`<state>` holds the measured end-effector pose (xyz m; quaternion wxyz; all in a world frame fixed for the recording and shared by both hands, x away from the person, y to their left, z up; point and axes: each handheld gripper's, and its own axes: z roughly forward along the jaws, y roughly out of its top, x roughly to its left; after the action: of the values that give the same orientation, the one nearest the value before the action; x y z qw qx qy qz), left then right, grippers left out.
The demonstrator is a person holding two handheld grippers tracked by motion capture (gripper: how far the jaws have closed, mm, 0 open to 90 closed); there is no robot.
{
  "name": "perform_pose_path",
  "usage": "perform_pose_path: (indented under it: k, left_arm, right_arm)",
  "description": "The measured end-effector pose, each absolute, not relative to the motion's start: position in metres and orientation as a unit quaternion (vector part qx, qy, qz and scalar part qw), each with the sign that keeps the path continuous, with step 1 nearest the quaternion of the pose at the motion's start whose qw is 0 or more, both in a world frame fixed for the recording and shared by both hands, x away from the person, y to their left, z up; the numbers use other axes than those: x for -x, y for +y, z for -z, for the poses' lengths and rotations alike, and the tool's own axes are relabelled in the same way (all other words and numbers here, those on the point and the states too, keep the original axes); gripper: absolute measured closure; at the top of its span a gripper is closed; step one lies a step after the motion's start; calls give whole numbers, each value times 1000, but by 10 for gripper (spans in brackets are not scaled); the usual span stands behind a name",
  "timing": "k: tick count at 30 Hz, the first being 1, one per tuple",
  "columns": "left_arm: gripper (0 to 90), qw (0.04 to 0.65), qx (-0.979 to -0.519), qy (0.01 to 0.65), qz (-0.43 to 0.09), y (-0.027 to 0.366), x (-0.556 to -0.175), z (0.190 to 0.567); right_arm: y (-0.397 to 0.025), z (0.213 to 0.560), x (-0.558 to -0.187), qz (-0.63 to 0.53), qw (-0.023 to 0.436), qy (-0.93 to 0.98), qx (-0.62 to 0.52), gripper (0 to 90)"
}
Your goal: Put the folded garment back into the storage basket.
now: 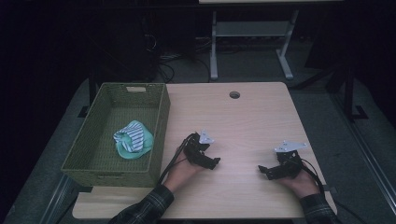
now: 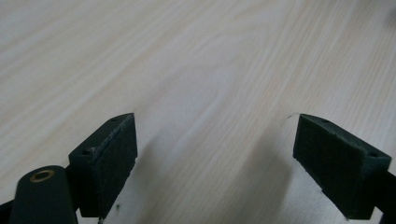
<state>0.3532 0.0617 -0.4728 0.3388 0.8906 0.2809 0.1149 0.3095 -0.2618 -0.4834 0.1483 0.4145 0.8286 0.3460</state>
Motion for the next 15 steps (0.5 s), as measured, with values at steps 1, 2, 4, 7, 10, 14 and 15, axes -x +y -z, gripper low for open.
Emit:
perform_pose_path:
  k: [1, 2, 4, 7, 10, 14, 15]
  left_arm:
    - [125, 350, -886, 281, -114, 63, -353, 475]
    - [126, 354, -885, 280, -116, 64, -352, 476]
    - [125, 362, -883, 275, -117, 66, -351, 477]
    - [126, 370, -880, 273, -118, 67, -351, 479]
    - [126, 370, -880, 273, -119, 67, -351, 479]
    - [125, 370, -880, 273, -119, 67, -351, 479]
    - [126, 370, -880, 274, -119, 67, -351, 479]
  right_arm:
    - [-262, 483, -309, -346, 148, 829, -414, 0]
    - [-262, 483, -309, -346, 148, 829, -414, 0]
    - [-262, 483, -309, -346, 148, 829, -414, 0]
    - [-262, 483, -309, -346, 149, 830, -412, 0]
    - [-262, 484, -310, -347, 150, 831, -409, 0]
    - [-262, 484, -310, -347, 150, 831, -408, 0]
    - [-262, 484, -310, -347, 150, 831, -408, 0]
